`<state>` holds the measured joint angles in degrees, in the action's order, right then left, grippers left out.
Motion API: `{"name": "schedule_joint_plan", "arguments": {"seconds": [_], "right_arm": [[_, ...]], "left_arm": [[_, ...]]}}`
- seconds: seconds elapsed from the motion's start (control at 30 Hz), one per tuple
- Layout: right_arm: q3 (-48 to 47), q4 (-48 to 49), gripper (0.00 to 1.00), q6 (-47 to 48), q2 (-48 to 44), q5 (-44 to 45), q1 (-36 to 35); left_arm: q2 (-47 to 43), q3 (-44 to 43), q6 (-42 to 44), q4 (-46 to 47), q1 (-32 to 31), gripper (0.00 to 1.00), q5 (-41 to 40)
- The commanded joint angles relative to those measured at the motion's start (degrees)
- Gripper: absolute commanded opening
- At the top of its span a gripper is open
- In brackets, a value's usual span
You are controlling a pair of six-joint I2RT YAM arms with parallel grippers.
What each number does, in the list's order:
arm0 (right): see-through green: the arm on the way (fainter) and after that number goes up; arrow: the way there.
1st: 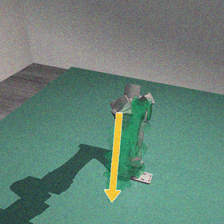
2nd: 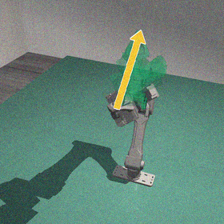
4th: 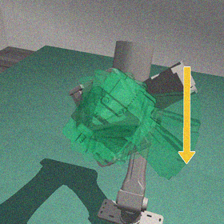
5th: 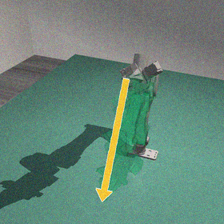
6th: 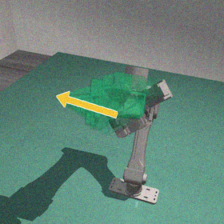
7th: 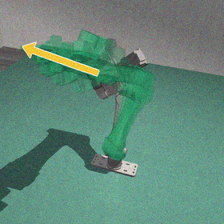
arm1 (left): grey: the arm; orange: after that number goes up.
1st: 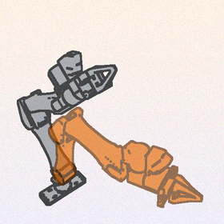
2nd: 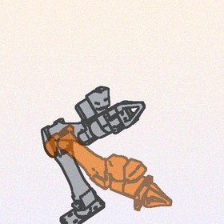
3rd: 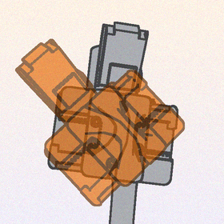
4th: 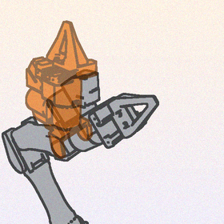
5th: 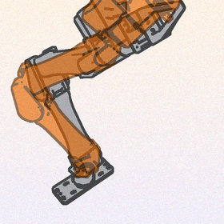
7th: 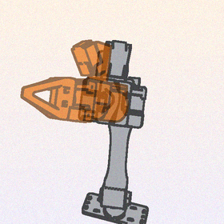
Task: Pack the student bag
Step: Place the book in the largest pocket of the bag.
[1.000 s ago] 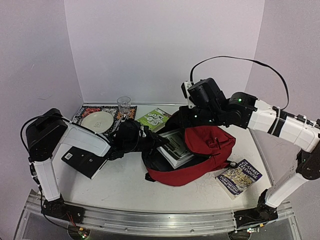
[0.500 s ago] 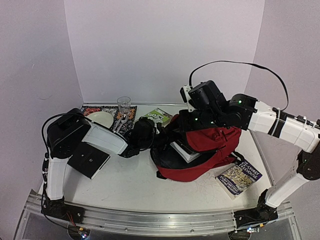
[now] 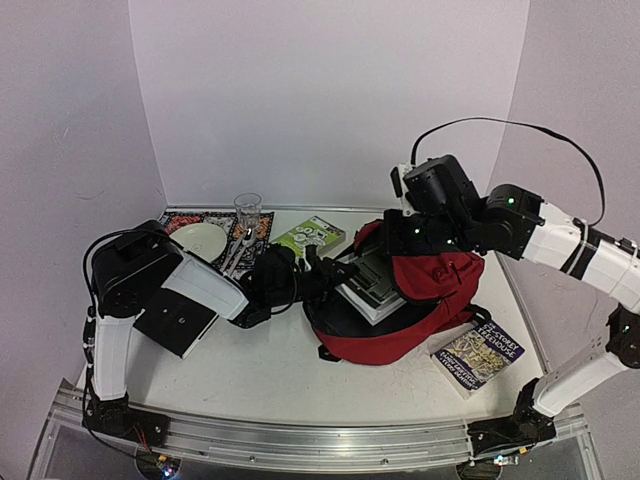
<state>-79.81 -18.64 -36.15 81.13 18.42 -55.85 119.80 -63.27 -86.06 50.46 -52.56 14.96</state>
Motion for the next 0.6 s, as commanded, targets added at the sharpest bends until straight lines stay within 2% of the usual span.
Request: {"name": "schedule_joint_plan", "arguments": {"seconds": [0.0,0.23,0.57], "right_arm": [[-0.1,-1.0,0.0,-2.6,-2.2,0.7,0.9],[-2.0,0.2,0.0,-2.8,1.9,-7.3,0.9],[-2.2,0.5,0.0,-2.8,-0.1,-5.6,1.1]], "left_arm": [[-5.5,2.5,-1.2,15.3,-0.6,0.36,-0.1],[-0.7,-2.9,-1.4,17.4,-1.8,0.36,0.2],[2.6,-5.2,-4.3,19.2,-2.7,0.38,-2.3]]}}
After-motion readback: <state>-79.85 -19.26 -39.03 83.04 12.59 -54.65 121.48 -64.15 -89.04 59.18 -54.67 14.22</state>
